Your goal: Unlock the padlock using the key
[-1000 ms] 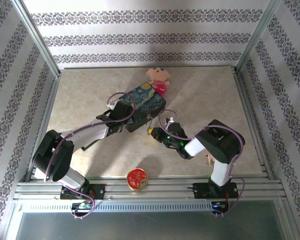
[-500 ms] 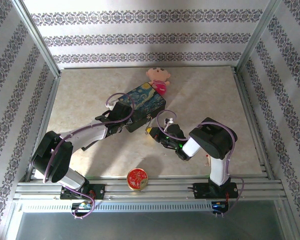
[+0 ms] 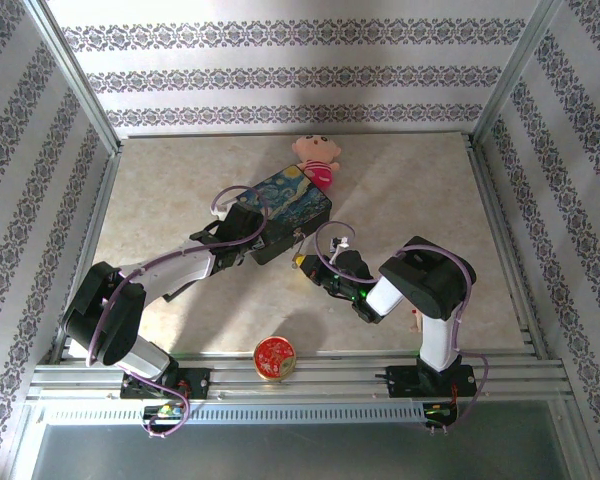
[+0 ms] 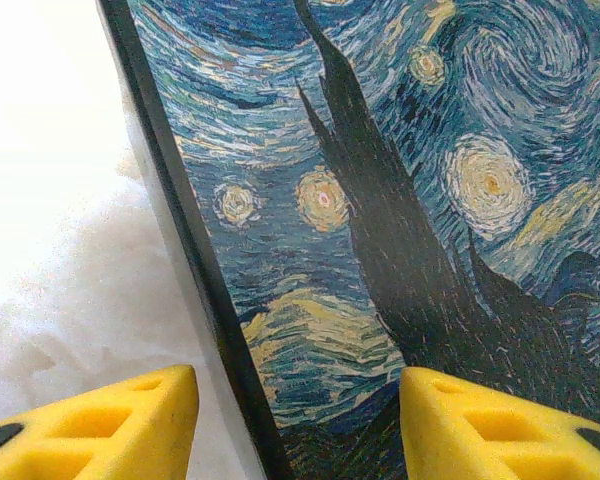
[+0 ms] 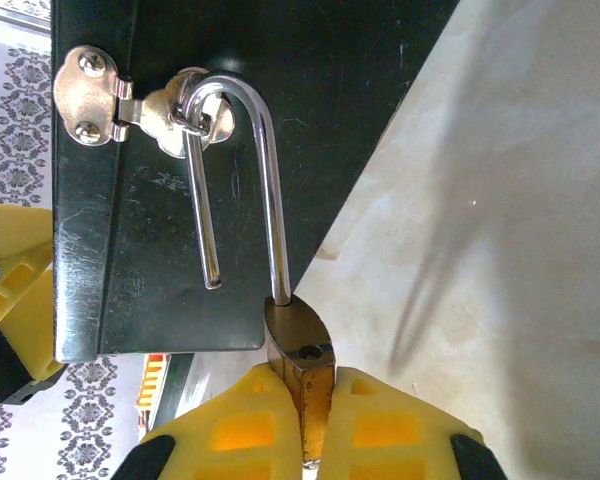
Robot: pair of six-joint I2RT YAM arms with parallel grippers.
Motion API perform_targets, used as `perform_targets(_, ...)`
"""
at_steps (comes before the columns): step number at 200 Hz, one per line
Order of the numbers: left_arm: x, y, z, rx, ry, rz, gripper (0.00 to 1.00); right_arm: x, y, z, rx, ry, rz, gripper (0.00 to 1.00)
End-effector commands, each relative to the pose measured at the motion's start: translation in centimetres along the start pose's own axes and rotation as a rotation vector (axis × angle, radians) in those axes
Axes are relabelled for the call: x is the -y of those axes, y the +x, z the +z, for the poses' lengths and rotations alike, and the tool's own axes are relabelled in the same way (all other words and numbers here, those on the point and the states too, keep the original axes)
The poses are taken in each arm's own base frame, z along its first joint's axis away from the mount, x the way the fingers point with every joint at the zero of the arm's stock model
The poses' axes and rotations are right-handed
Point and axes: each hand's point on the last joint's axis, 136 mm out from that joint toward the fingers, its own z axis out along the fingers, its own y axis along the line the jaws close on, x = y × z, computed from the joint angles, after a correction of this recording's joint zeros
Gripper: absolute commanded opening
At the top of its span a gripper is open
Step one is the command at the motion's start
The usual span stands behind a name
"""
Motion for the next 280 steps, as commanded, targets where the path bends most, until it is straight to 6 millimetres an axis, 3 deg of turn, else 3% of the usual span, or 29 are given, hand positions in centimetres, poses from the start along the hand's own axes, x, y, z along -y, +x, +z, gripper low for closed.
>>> perform_targets(1,-4.6,2.2,0.5,-0.076,-0.148,0.021,0.53,-1.7,-1.2,-0.3,0.060,-0.050,-0.014,0.00)
perform_targets(151,-4.3,2.6,0.9,-0.091,-0.125,0.007,0.53,-3.6,-2.6,0.1,0.131,-0.101,0.039,0.00)
perform_targets(215,-4.0,2.4,0.8,-0.088,-0.116,0.006,0.53,-2.9,-2.7,-1.0,0.207,-0.089,0.079,0.00)
perform_targets(280,-3.9,2.6,1.0,-0.095,-0.111,0.007,0.53,-2.5,-2.2,-0.2,0.218,-0.094,0.114,0.00)
